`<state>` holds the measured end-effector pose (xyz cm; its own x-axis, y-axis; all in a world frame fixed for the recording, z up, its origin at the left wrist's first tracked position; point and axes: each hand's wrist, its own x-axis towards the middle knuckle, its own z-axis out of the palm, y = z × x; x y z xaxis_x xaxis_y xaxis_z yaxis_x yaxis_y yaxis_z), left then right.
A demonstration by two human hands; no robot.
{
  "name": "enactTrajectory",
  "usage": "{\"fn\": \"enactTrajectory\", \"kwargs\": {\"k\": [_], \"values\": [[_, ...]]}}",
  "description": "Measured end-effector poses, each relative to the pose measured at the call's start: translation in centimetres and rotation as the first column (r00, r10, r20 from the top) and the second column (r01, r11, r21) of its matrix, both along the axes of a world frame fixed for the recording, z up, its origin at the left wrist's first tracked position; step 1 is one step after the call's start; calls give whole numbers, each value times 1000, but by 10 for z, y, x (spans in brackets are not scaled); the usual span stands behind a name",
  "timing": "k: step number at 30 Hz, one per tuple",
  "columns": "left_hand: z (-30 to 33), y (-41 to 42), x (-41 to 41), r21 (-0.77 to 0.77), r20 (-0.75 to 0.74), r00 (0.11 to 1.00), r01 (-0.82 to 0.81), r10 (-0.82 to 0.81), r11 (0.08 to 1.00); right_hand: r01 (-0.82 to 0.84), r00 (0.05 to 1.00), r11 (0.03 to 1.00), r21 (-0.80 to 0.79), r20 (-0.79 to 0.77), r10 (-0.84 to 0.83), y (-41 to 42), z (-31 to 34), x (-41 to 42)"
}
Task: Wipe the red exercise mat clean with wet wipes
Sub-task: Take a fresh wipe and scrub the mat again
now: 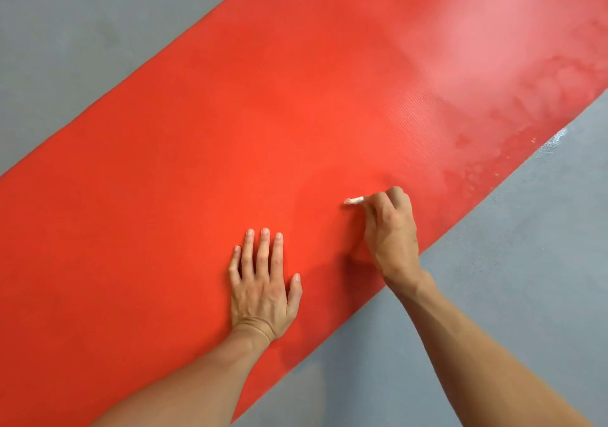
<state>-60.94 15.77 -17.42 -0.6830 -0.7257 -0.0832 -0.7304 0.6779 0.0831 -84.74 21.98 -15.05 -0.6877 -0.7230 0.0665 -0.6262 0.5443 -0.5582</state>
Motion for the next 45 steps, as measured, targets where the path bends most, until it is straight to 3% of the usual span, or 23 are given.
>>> {"fn": "enactTrajectory", "kwargs": {"k": [3,6,8,10,11,14,17,24,26,29,31,38,43,45], "values": [[0,0,1,4,-11,1000,8,-8,1000,135,991,991,15,4,-135,-9,-2,15],[0,-1,3,16,-20,1000,19,-18,1000,-119,993,993,18,1,119,-5,1,60],[0,-1,2,28,-24,1000,21,-20,999,-325,946,945,27,-7,325,2,4,65],[-1,-2,2,36,-32,999,18,-17,999,-403,914,915,35,-38,404,0,1,43],[-2,-2,3,36,-32,999,14,-13,999,-333,941,942,30,-47,334,-2,1,31],[-2,-1,3,39,-37,999,10,-9,999,127,992,991,-45,14,-127,-11,2,1],[-2,-1,3,42,-51,999,10,-8,999,223,975,974,-48,15,-223,-22,-1,27],[1,-1,3,69,-43,999,0,3,998,-26,999,1000,-9,-39,26,-17,-12,67],[0,-3,4,64,-32,999,-3,5,998,-176,984,984,-12,-10,176,-11,-9,68],[-2,-2,5,33,-44,999,-11,13,999,-464,885,886,4,47,464,-5,-2,74],[-2,-2,4,19,-44,999,-9,10,1000,-570,821,821,-20,1,571,-9,-1,68],[0,-1,1,-4,-26,999,-31,31,1000,-628,777,778,-17,57,627,-12,-11,47],[2,-1,-1,-15,-45,998,-35,35,999,-263,956,965,-9,132,262,-24,-20,-8],[1,-2,0,-22,-48,998,-41,40,999,-171,979,985,-39,102,174,-24,-20,3]]}}
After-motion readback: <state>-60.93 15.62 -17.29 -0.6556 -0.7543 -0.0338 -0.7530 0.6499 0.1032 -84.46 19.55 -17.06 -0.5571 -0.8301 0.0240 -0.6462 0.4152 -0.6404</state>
